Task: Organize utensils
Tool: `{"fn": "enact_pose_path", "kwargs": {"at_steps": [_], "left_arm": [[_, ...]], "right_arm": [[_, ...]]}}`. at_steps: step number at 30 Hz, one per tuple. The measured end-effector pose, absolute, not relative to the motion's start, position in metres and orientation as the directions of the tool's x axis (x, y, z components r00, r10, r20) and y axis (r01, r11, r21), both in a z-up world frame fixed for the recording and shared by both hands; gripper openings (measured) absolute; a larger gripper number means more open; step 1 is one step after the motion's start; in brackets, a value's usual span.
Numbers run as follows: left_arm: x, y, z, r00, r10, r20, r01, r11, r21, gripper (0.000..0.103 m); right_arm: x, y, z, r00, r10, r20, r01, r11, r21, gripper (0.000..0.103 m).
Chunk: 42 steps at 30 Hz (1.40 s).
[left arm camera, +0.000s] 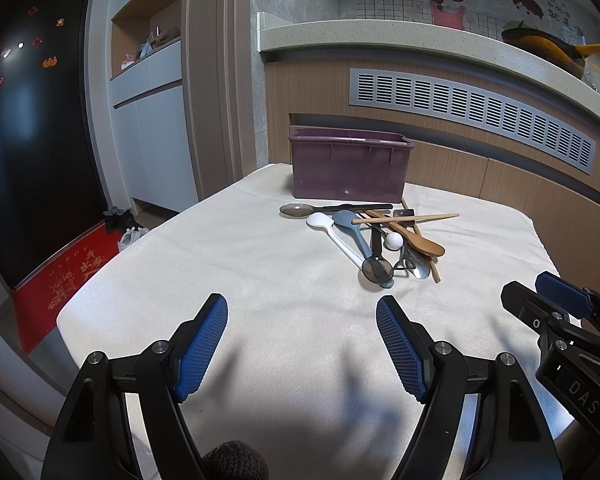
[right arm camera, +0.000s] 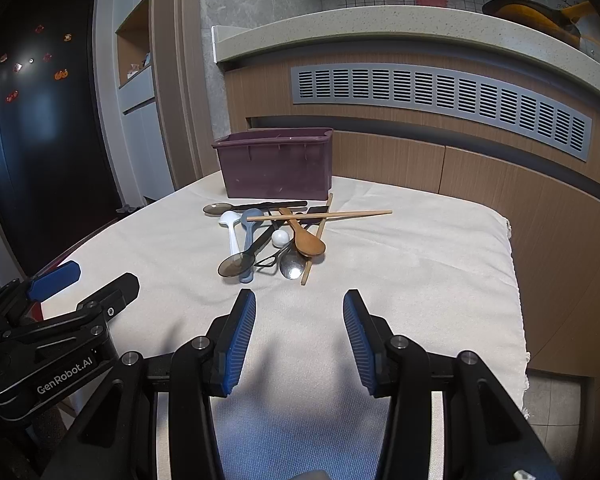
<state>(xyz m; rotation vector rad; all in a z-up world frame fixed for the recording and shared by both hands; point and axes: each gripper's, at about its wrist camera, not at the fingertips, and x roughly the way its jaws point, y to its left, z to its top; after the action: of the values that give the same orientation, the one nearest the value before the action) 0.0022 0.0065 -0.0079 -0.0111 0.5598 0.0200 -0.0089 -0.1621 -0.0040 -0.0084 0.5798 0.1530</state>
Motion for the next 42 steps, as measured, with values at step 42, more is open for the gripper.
{"fn": "enact_pose_path", "kwargs": {"at_steps": [42], "left_arm": [[0.227, 0.055, -0.020, 0.590, -0.382, -0.711, 0.294, 0.922, -0.252, 0.077]], "right_arm": [[0.213, -0.153, -0.034, 0.486, 0.314, -0.815, -0.407, 0.907, 0.107, 0.035]]}}
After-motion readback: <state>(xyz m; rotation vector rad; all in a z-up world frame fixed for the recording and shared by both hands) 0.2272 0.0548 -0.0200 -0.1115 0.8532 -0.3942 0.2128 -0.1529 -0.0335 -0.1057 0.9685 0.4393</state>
